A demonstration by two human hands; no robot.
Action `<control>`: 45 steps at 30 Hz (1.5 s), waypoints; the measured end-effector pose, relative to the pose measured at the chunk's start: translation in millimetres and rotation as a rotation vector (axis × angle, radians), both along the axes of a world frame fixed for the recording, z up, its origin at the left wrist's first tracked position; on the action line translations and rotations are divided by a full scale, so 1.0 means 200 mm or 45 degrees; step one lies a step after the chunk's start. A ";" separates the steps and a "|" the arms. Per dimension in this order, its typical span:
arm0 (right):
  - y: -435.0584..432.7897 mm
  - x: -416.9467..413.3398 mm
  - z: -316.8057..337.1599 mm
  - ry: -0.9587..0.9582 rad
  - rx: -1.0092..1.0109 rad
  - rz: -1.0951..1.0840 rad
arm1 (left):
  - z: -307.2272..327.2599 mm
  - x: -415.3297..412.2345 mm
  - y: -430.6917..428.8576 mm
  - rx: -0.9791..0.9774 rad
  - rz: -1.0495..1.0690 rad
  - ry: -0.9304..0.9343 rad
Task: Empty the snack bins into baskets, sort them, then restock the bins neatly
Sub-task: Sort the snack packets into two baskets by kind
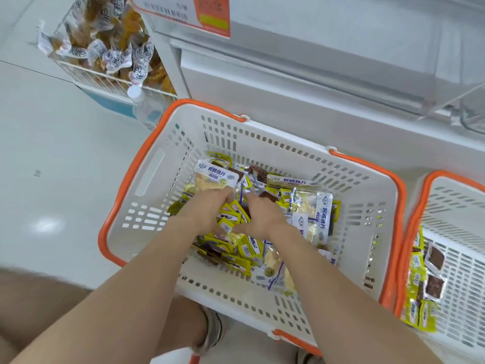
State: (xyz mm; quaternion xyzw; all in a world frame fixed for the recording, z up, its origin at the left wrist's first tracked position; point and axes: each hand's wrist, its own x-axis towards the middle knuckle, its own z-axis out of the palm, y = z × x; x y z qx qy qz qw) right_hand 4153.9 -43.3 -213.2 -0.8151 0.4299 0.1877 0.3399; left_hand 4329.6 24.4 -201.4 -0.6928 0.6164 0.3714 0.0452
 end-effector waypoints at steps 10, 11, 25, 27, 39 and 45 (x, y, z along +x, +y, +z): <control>0.22 -0.02 0.06 -0.134 -0.015 -0.080 | 0.08 -0.02 0.13 0.040 -0.007 0.066; 0.24 -0.02 0.07 -0.112 0.002 -0.086 | 0.09 -0.03 0.13 0.064 -0.031 0.050; 0.42 -0.10 0.19 -0.178 -0.298 0.177 | 0.11 0.03 0.22 0.120 0.053 0.139; 0.43 -0.08 0.22 -0.107 -0.259 0.249 | 0.12 0.02 0.23 0.206 -0.041 0.079; 0.43 0.03 0.13 -0.042 -0.075 0.240 | 0.09 0.08 0.26 0.461 -0.122 0.002; 0.40 -0.04 0.08 -0.281 0.117 0.044 | 0.07 0.00 0.29 0.264 -0.095 -0.156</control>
